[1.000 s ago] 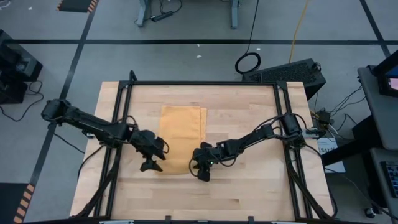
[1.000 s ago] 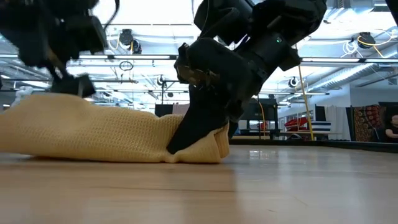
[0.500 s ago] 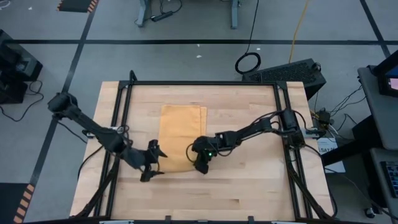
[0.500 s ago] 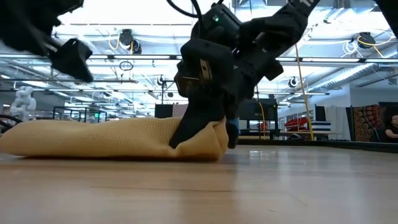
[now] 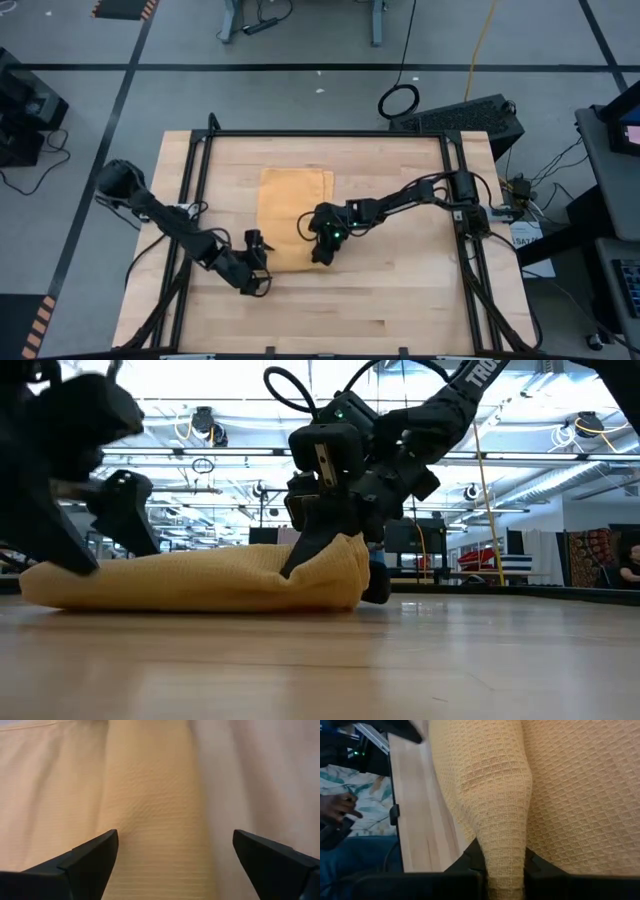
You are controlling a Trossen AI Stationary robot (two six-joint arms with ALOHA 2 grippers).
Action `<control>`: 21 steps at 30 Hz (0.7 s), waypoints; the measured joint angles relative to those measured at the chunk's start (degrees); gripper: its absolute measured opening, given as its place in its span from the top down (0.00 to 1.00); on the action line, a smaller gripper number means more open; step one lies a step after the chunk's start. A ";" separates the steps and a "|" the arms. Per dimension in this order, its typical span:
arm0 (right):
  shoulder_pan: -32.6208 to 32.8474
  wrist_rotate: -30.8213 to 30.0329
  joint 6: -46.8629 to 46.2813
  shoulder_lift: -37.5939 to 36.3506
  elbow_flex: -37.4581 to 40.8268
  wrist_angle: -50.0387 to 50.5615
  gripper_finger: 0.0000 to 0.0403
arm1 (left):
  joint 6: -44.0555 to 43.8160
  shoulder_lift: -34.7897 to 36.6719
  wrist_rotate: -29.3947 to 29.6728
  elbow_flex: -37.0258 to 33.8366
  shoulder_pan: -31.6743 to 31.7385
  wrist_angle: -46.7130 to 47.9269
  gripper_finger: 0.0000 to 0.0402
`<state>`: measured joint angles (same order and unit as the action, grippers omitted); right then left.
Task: Roll towel
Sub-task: Roll the yellow towel
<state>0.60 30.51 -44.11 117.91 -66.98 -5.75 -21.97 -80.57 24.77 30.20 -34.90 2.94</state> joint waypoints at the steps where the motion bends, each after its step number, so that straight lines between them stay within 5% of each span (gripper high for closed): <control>1: -0.15 0.27 -0.28 0.00 0.00 0.01 0.93 | -0.03 -0.79 1.21 -0.03 0.00 0.18 0.01; 6: -0.41 3.11 -1.97 0.00 0.00 -0.01 0.93 | 0.00 -2.71 3.29 -0.04 0.98 -0.04 0.01; 11: -0.41 4.56 -2.28 0.00 0.00 -0.08 0.93 | -0.20 -2.79 -0.76 -0.04 2.81 -0.04 0.08; 21: -0.50 4.34 -2.46 -0.01 0.00 -0.11 0.91 | -1.80 -2.78 -12.83 -0.04 8.50 -0.05 0.68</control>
<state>0.10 34.85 -46.57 117.89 -66.98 -5.86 -23.77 -83.35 11.94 30.15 -26.40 2.89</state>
